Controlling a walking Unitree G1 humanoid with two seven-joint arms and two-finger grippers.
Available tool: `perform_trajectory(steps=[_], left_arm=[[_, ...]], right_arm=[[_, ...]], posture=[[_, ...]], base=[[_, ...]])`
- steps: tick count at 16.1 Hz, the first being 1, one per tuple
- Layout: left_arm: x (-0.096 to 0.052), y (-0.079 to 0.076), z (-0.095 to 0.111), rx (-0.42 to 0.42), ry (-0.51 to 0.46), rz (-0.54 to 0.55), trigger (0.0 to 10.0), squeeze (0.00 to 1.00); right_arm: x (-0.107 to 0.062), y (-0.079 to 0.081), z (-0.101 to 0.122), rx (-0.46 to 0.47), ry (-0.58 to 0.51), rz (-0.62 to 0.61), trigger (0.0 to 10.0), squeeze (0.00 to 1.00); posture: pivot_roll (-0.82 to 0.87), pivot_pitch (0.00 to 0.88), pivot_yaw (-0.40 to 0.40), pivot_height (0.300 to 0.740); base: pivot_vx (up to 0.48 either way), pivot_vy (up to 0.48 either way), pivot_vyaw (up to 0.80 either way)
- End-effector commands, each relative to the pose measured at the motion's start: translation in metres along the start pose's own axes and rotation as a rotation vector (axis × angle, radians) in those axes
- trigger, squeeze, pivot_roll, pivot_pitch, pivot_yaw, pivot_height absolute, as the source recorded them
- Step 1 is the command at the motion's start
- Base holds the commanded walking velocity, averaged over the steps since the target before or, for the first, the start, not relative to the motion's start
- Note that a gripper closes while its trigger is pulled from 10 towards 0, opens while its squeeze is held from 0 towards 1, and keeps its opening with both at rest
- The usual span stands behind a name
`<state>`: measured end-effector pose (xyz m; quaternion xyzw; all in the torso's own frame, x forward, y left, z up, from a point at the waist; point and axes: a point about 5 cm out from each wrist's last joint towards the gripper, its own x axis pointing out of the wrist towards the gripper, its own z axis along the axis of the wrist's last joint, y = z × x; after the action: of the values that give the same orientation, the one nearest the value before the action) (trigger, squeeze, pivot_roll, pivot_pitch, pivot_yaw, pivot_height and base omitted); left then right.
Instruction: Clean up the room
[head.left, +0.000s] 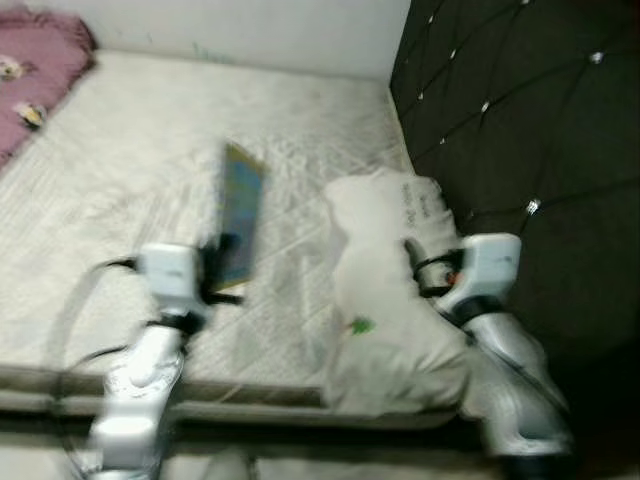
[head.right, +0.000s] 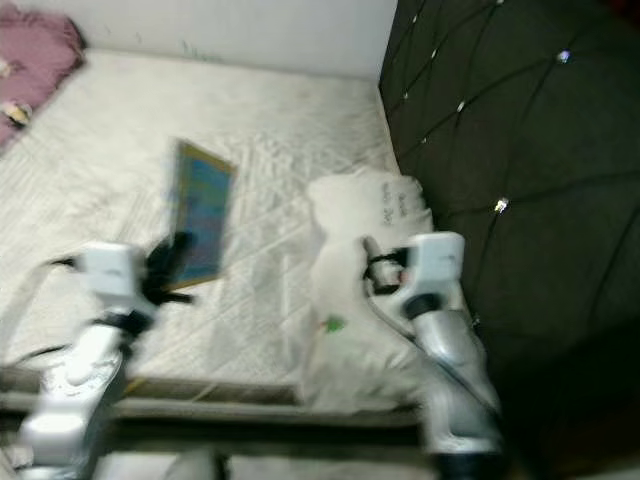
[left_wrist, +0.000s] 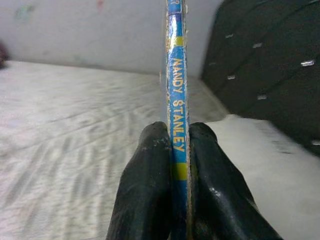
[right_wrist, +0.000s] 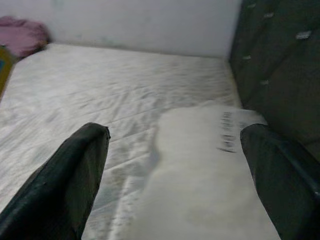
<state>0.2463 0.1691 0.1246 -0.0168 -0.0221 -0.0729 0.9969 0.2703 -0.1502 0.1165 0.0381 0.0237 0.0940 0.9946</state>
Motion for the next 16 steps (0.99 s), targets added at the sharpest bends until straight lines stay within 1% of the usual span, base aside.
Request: perform_trajectory(steps=[1,5,6,11,16], left_arm=[[0.0013,-0.0057,0.0092,-0.012,-0.041,-0.018,10.0,0.0],[0.0018,-0.0067,0.0057,-0.014,-0.01,0.007,10.0,0.0],[0.0016,-0.0064,0.0057,-0.019,-0.01,0.007,10.0,0.0],[0.002,-0.0061,0.0066,-0.035,-0.005,0.007,10.0,0.0],[0.0038,-0.0069,0.0074,-0.033,-0.007,0.006,10.0,0.0]], right_arm=[[-0.0049,-0.0096,-0.0001,-0.013,0.007,-0.031,10.0,0.0],[-0.0068,-0.0094,-0.0013,-0.009,0.014,-0.033,10.0,0.0],[-0.0072,-0.0094,-0.0017,-0.009,0.016,-0.034,10.0,0.0],[-0.0079,-0.0095,-0.0027,-0.007,0.024,-0.037,10.0,0.0],[-0.0086,-0.0097,-0.0036,-0.006,0.033,-0.042,10.0,0.0]], posture=[[0.0,0.057,-0.091,0.74],[-0.01,0.066,-0.09,0.74],[-0.01,0.067,-0.091,0.74],[-0.01,0.074,-0.092,0.74],[-0.01,0.077,-0.091,0.74]], base=[[0.24,0.0,0.0],[0.0,0.0,0.0],[0.0,0.285,0.0],[0.0,0.48,0.0],[0.0,0.48,0.0]])
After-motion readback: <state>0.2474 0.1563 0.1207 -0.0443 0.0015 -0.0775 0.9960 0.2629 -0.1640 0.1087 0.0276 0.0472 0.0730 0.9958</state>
